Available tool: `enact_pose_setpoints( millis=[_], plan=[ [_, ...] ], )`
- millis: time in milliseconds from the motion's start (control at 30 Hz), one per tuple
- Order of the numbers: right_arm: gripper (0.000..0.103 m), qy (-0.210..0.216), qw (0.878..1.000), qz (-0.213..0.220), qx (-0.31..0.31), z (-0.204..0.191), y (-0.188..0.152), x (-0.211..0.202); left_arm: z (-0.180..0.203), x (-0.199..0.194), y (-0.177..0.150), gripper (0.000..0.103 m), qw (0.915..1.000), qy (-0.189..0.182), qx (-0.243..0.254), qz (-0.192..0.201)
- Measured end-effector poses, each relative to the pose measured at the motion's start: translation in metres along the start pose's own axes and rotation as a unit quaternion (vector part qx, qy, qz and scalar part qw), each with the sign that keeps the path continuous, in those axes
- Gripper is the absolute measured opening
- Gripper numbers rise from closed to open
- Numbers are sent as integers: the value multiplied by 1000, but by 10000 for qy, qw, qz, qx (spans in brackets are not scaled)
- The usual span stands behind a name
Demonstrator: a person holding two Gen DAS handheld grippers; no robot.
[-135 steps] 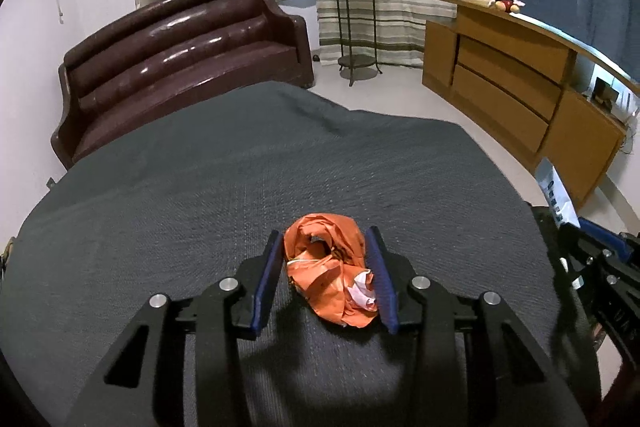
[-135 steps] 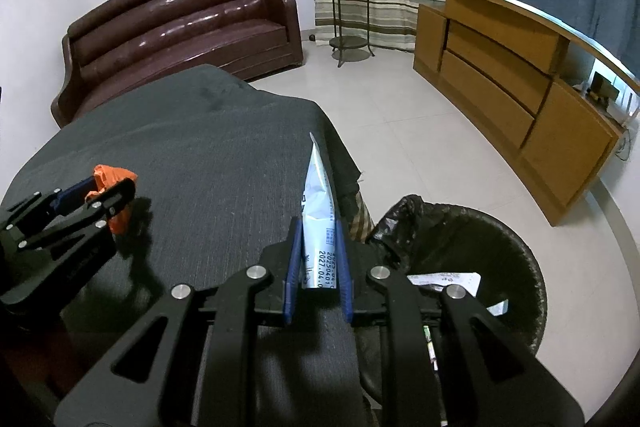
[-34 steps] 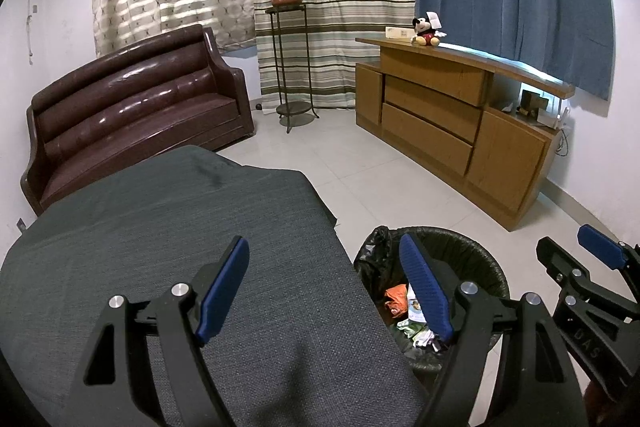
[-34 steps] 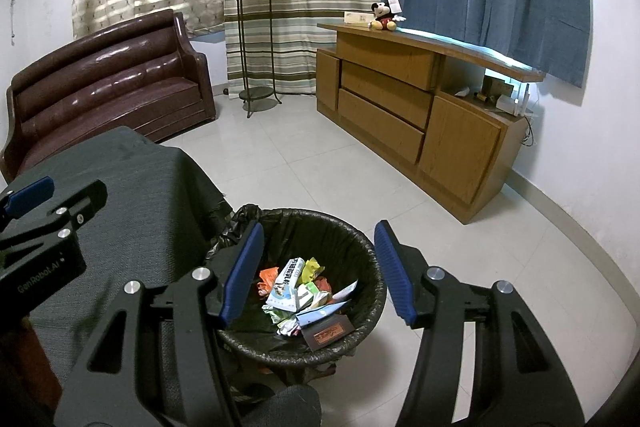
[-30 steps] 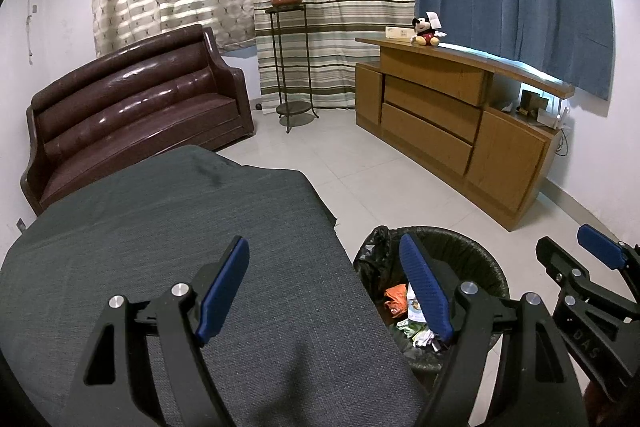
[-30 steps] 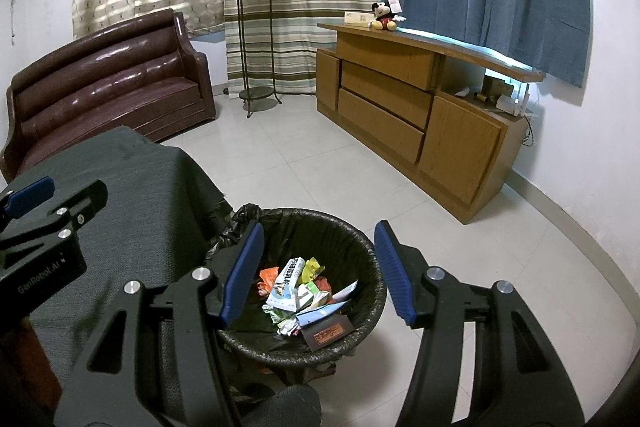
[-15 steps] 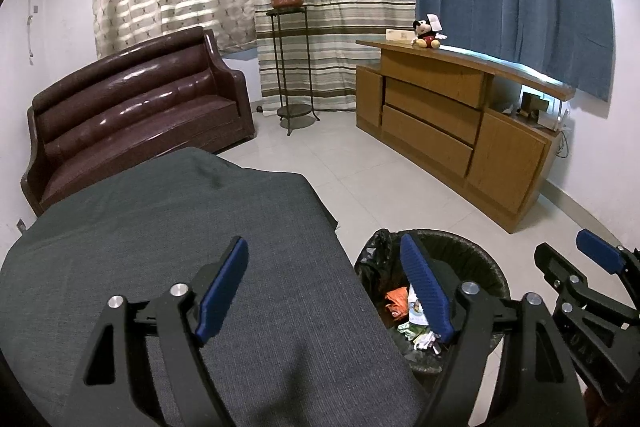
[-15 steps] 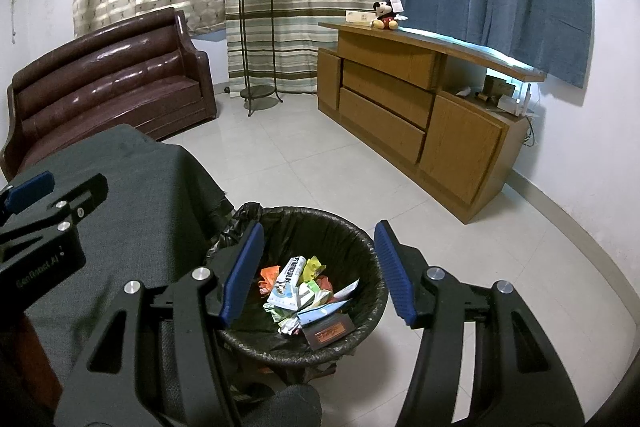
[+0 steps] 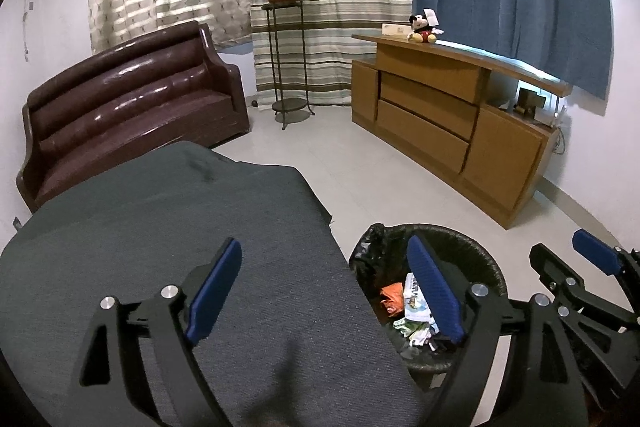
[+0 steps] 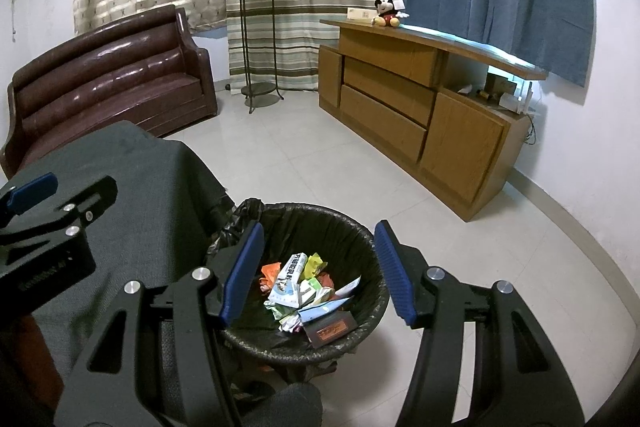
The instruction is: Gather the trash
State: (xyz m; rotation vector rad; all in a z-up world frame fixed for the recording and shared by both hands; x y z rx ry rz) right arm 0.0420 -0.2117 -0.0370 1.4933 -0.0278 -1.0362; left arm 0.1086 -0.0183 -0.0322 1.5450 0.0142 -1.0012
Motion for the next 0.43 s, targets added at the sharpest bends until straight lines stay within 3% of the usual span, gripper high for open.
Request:
enact_pose_setpoints(
  millis=[267, 433],
  plan=[
    [56, 2, 10000, -1, -4, 0, 0, -1, -4, -4, 1, 83, 10000, 37, -31, 66],
    [56, 7, 10000, -7, -20, -1, 0, 0, -11, -1, -2, 83, 9999, 28, -144, -91]
  ],
)
Point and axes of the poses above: each gripper's, at about its wrist camera, not at the fingertips, and x roughly the way its jaws point, z to its right, y to its top, the point moved 9 cm from there along x, roughly the way its jaws point, and after that the axes turned 15 degrees about -y, right-handed, at the moved point
